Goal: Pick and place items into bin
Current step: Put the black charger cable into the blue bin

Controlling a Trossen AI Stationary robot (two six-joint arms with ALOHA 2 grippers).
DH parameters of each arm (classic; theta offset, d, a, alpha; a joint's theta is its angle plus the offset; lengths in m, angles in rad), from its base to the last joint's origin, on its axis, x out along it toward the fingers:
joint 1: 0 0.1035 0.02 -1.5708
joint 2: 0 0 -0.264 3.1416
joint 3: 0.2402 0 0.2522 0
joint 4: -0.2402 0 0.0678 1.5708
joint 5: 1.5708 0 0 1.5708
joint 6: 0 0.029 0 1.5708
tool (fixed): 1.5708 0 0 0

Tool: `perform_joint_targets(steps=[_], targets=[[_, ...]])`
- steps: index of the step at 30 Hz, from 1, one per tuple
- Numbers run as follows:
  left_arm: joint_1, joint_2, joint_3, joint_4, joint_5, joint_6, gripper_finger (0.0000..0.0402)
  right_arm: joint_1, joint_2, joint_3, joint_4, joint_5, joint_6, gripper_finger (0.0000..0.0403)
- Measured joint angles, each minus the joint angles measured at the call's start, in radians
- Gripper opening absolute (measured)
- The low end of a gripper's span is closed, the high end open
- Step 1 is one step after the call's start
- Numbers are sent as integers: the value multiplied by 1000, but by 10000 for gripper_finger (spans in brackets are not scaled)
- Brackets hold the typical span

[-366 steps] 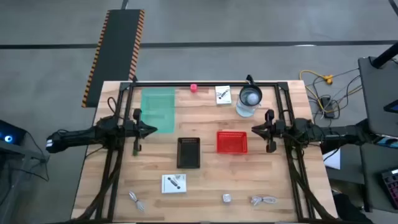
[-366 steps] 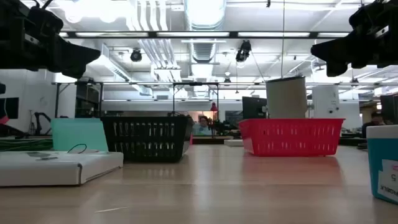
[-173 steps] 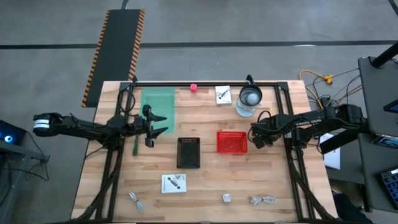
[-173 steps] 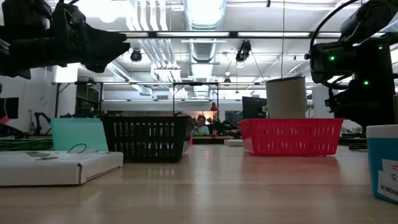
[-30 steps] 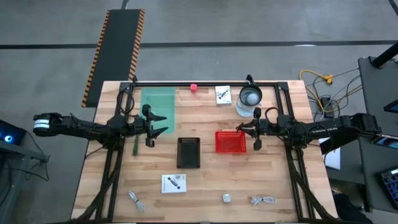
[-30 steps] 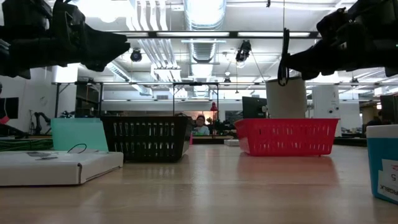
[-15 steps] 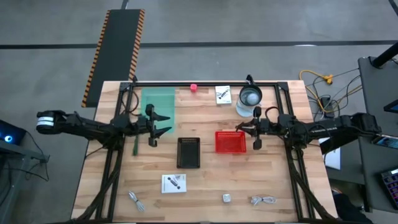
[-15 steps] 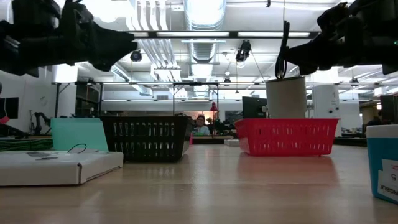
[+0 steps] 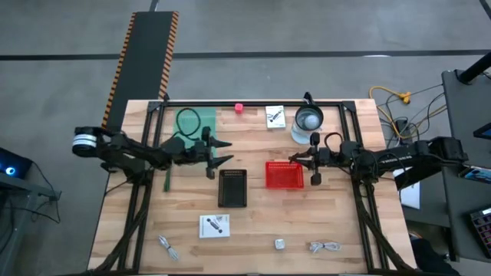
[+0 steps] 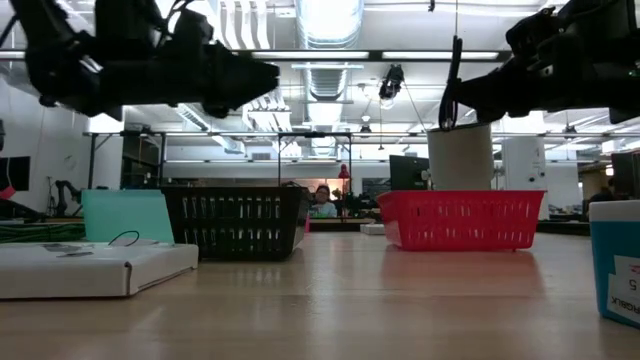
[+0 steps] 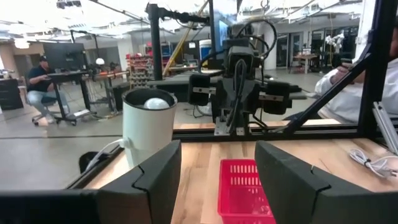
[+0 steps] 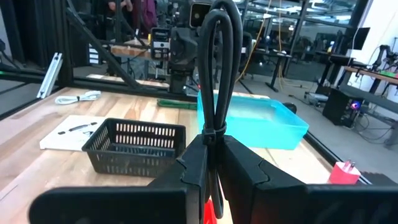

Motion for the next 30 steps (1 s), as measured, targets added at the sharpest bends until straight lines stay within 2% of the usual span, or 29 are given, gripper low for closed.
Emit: perform_joint_targets(steps=[7,13,22,30], targets=[[0,143,131,0,44,2,190,0,40,20,-1,0,12,28],[0,215,198,-1,55,2,190,0,143,72,-1,-5,30,28],[0,217,205,-9,57,2,190,0,383,191,98,-26,11,28],[0,216,204,-21,62,-3,190,0,561,323,105,-26,3,28]])
